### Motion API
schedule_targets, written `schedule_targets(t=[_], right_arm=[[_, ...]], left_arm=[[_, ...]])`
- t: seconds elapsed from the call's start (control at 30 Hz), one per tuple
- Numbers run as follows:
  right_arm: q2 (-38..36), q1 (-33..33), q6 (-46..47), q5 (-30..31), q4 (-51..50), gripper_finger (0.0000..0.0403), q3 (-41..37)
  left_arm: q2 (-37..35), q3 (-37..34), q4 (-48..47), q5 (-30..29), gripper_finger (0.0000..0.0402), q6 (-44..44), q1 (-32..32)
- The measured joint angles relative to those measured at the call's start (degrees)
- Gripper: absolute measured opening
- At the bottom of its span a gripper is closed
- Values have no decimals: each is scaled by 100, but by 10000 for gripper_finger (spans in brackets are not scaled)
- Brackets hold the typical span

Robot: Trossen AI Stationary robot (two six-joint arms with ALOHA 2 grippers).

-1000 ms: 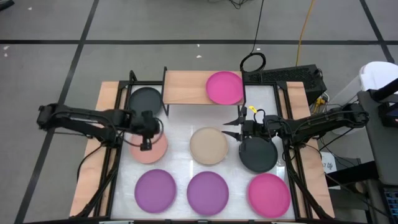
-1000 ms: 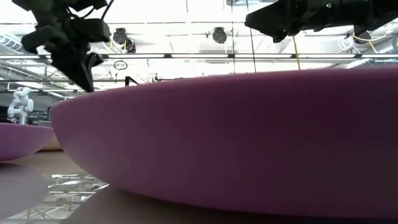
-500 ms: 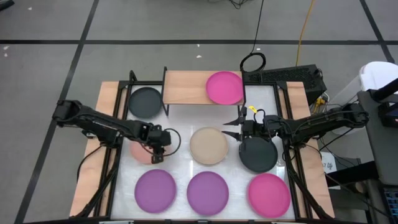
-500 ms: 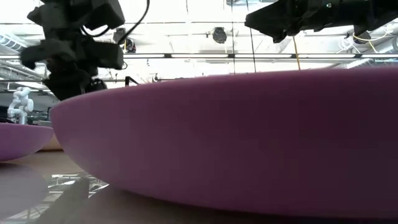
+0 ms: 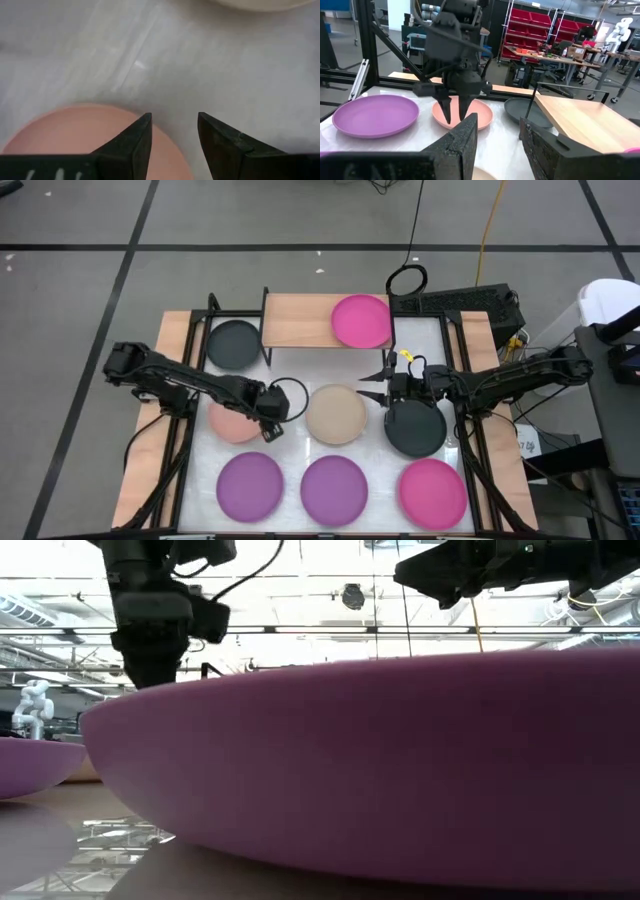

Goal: Place and stack plates onto a shelf
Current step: Stack the light pink plate on top of the pink plate on the shelf

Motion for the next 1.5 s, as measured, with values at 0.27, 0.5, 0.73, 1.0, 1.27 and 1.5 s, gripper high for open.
schedule_targets(t=[0.27,0.5,0.73,1.0,1.27,1.5], right_arm=[[2,0,9,0,-46,128,0],[2,0,4,0,-58,128,0],[0,0,9,0,-91,128,0],[0,-1,13,0,-175,128,0],[2,-2,101,0,-223,128,0],[1,-2,101,0,-222,128,0]], left_arm=[[917,485,-1329,6,163,-855,16],[962,743,-1264,193,163,-855,27],[944,888,-1245,167,163,-809,27],[946,494,-854,174,163,-1153,21],[945,216,-261,356,163,-1178,21],[951,-170,-256,345,159,-1228,36]])
